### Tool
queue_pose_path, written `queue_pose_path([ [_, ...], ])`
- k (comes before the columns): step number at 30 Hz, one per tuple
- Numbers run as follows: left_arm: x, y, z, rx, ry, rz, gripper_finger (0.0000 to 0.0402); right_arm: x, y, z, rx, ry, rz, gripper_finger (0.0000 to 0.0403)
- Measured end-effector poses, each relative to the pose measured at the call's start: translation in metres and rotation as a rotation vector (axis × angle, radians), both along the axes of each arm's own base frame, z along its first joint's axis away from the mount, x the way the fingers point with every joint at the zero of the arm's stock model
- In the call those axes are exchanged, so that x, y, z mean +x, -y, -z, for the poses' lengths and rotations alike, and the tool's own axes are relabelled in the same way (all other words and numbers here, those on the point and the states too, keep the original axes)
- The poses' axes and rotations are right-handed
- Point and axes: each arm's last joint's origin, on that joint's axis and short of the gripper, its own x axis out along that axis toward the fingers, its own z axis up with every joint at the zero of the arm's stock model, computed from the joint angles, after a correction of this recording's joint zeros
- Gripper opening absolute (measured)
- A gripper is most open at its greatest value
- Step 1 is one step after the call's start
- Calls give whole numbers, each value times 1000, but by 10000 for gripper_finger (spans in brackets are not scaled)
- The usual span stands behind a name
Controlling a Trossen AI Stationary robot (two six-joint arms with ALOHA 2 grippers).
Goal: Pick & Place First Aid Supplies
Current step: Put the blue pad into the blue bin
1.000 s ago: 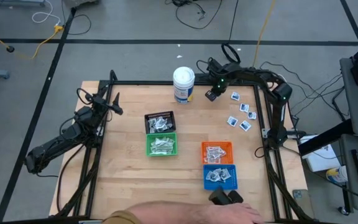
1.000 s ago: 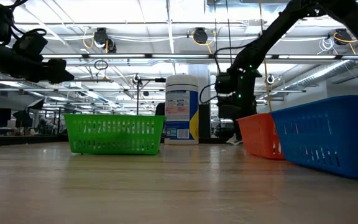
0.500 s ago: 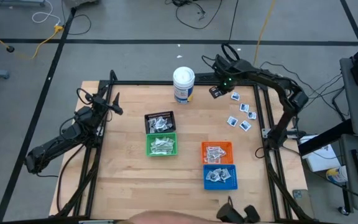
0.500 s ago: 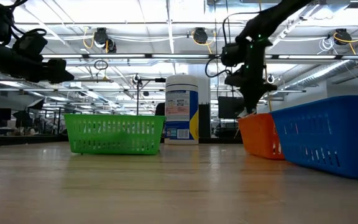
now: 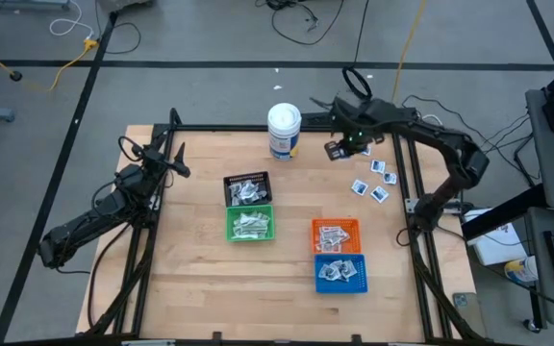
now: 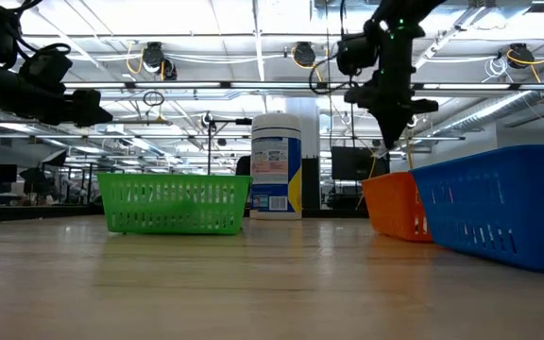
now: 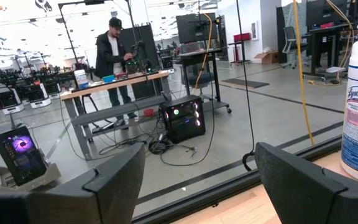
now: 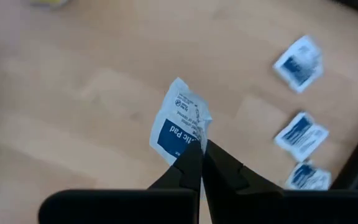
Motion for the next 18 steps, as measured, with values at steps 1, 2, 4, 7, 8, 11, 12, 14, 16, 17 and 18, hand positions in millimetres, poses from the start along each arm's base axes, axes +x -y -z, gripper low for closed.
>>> queue_pose_path([
  [1, 0, 0, 0, 0, 0, 0, 306, 4, -7, -1, 4, -2, -19, 0],
  [2, 0, 0, 0, 0, 0, 0, 306, 8, -16, -1, 8, -5, -42, 0],
  [4, 0, 0, 0, 0, 0, 0, 306, 17, -34, -1, 23, -21, -91, 0],
  [7, 0, 0, 0, 0, 0, 0, 306, 26, -64, -3, 35, -36, -166, 0],
  [8, 0, 0, 0, 0, 0, 0, 306, 30, -74, -3, 40, -37, -189, 0],
  [11, 0, 0, 0, 0, 0, 0, 306, 40, -108, -2, 85, -27, -258, 0],
  [12, 0, 0, 0, 0, 0, 0, 306, 43, -120, -2, 95, -23, -277, 0],
  [14, 0, 0, 0, 0, 0, 0, 306, 47, -143, -3, 119, -11, -313, 0],
  [16, 0, 0, 0, 0, 0, 0, 306, 49, -167, -3, 126, -13, -339, 0],
  [17, 0, 0, 0, 0, 0, 0, 305, 49, -179, -3, 128, -10, -351, 0],
  [18, 0, 0, 0, 0, 0, 0, 306, 49, -190, -3, 130, -6, -361, 0],
])
